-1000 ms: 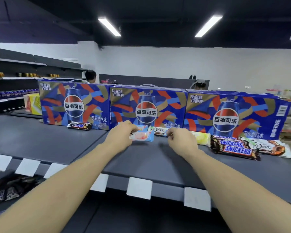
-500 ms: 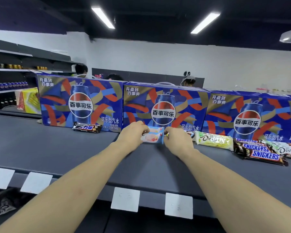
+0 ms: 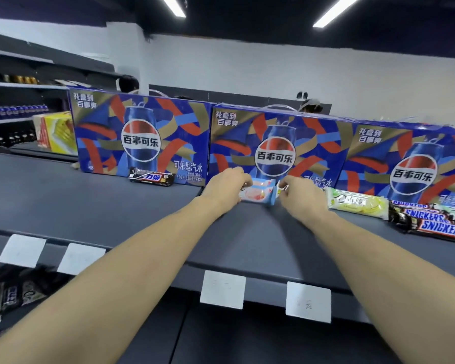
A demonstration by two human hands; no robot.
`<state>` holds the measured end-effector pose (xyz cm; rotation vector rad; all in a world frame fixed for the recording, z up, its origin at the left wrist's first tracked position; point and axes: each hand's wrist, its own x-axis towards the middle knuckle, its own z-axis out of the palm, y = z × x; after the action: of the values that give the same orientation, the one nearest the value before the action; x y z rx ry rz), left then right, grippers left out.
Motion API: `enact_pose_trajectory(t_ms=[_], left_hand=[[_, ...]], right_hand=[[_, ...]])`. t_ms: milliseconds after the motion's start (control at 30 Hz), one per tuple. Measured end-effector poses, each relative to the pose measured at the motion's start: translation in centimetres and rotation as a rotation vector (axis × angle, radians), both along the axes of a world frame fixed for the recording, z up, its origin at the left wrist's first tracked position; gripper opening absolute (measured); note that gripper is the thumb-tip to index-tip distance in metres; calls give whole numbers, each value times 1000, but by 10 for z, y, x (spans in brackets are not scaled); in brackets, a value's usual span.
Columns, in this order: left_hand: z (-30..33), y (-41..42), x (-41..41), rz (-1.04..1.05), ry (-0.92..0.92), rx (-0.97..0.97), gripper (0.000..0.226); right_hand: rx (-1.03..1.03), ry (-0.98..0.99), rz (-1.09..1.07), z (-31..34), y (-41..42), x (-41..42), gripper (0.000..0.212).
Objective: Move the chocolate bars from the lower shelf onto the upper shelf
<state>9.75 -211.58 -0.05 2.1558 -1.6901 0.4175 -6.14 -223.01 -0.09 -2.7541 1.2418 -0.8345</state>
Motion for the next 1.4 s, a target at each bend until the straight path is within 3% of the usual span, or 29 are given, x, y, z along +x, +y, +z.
enact_pose_trajectory(t_ms=[533,1000,1167,1400], left_hand=[[-4,-27,7,18,127,-23,52],[-4,-28,8,62,28,-58,54],[8,-2,0,207,-38,-66,42],[11,62,-17,388,27,-94,33]], right_hand=[[6,15,-55,-8,-16,2,22],[-5,14,-82,-10,-13,2,26],[19,-15,-67,-8,6,-2,26],[6,-117,83,1,66,0,29]])
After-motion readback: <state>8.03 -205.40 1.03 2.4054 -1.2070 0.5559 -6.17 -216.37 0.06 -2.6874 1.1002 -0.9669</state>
